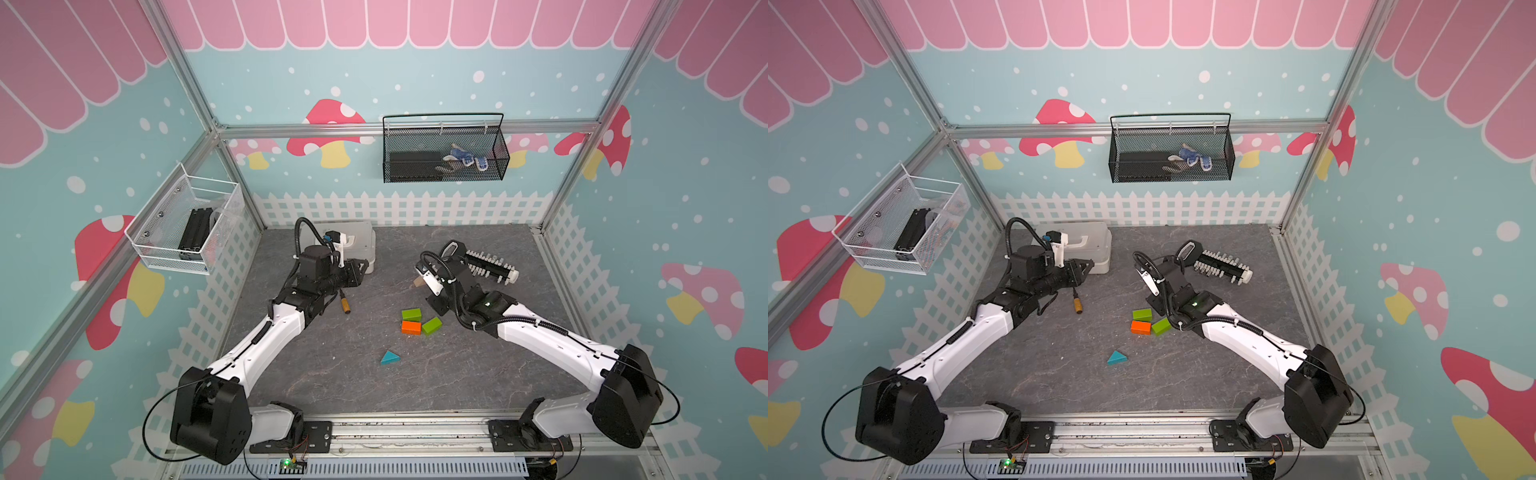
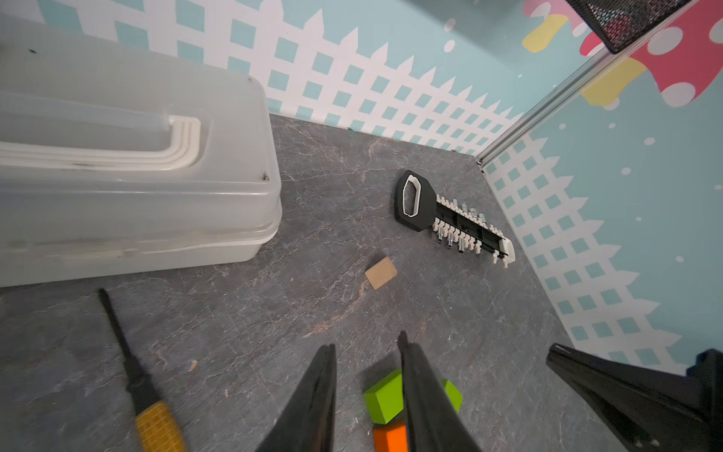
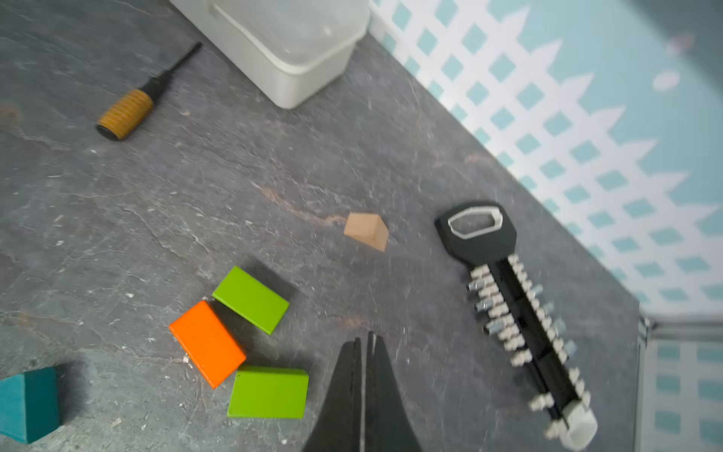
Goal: Assemble a piece of candy with building blocks
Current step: Assemble the building block at the center of the board.
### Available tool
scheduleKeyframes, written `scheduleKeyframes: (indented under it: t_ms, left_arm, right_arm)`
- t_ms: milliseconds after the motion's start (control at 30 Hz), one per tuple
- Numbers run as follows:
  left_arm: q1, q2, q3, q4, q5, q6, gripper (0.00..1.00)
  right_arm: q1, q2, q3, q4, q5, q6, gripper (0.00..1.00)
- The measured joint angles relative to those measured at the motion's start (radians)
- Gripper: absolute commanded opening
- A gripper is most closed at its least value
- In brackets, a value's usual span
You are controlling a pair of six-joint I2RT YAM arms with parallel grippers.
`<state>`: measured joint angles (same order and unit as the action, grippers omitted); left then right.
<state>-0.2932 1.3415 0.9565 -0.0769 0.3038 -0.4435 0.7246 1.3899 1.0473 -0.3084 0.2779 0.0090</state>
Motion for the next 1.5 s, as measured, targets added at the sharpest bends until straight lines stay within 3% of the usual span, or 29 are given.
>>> scheduleKeyframes:
  t_ms: [67,300,467,633,800,1200,1500]
  left_arm:
    - [-0.007,0.032,0.009,-0.002,0.018,-0.005,0.00]
    - [-0.046,0.159,0.097,-0.048,0.092,-0.002,0.00]
    - [-0.101,0.275,0.148,-0.097,0.129,0.002,0.00]
    - [-0.154,0.333,0.150,-0.140,0.142,0.001,0.00]
    - [-0.154,0.335,0.153,-0.152,0.143,0.002,0.00]
    - [-0.154,0.338,0.158,-0.152,0.146,0.002,0.00]
    - [-0.154,0.338,0.158,-0.152,0.146,0.001,0.00]
  right_arm:
    - [0.000,0.000,-0.034,-0.039,-0.005,0.089,0.00]
    - [-0.039,0.060,-0.161,-0.164,-0.101,0.330,0.00]
    - [-0.065,0.205,-0.163,-0.165,-0.241,0.386,0.00]
    - [-0.086,0.255,-0.138,-0.135,-0.369,0.404,0.00]
    - [-0.111,0.284,-0.122,-0.120,-0.398,0.415,0.00]
    - [-0.127,0.415,0.069,-0.165,-0.322,0.360,0.00]
    - [-0.127,0.426,0.109,-0.205,-0.293,0.293,0.00]
